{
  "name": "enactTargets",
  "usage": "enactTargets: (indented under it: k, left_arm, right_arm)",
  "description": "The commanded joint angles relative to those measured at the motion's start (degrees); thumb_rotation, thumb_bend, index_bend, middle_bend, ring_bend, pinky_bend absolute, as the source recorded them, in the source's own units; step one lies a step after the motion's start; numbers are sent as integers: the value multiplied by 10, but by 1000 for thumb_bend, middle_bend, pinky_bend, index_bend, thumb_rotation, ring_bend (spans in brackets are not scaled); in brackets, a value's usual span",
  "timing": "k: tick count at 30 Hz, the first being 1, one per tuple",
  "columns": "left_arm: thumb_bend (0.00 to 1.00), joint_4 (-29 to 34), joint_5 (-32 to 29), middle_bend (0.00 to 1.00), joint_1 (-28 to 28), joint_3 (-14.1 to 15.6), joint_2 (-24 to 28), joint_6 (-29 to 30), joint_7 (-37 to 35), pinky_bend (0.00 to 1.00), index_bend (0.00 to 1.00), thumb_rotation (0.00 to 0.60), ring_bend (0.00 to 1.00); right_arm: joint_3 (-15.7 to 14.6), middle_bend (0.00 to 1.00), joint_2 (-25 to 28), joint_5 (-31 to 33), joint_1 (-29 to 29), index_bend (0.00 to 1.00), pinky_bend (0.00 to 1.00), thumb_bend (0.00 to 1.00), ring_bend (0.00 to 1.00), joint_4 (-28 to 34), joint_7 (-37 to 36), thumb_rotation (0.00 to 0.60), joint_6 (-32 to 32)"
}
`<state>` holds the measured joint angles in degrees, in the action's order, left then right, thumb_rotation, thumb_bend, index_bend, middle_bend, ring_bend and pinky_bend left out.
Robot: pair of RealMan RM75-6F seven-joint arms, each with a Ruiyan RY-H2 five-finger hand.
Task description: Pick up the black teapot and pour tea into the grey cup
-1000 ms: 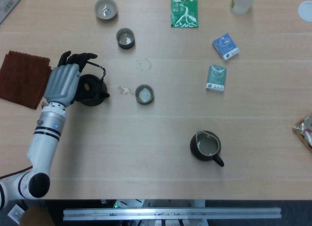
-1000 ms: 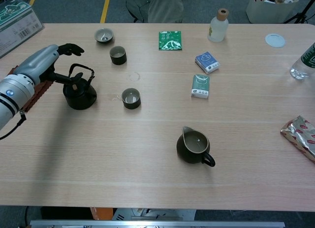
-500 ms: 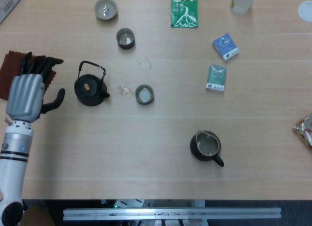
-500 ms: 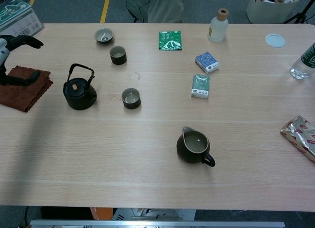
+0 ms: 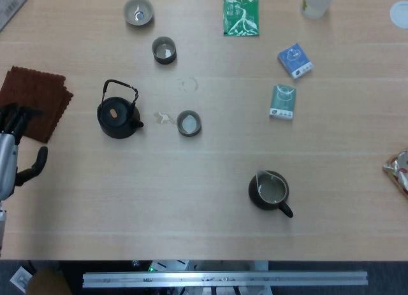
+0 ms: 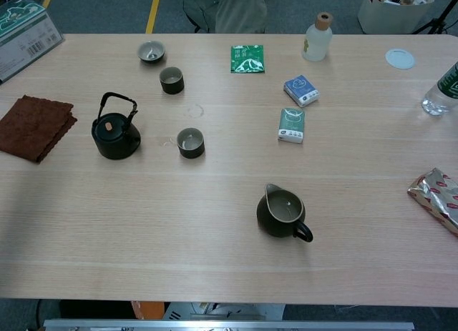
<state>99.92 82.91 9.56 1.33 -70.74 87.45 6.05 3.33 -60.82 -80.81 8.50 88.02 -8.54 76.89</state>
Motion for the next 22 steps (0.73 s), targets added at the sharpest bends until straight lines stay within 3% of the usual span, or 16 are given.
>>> enactTargets:
  k: [1, 8, 22]
  left_arm:
    - [358, 6, 5, 252, -11, 4, 5, 10, -3, 0, 241, 600, 145]
    - [358, 17, 15, 251, -42, 11, 15, 38, -8, 0, 241, 600, 146]
    - [358, 30, 7, 252, -62, 1, 29, 33, -10, 0, 241, 600, 146]
  right_arm:
    - [-1, 392, 3, -2, -4, 528, 325, 309, 292, 2, -1, 600, 4]
    - [-5, 392, 16, -16, -16, 528, 325, 308, 292, 17, 2, 600, 24]
    - [-1, 392, 20, -18, -15, 528, 325, 308, 292, 31, 15, 600, 20]
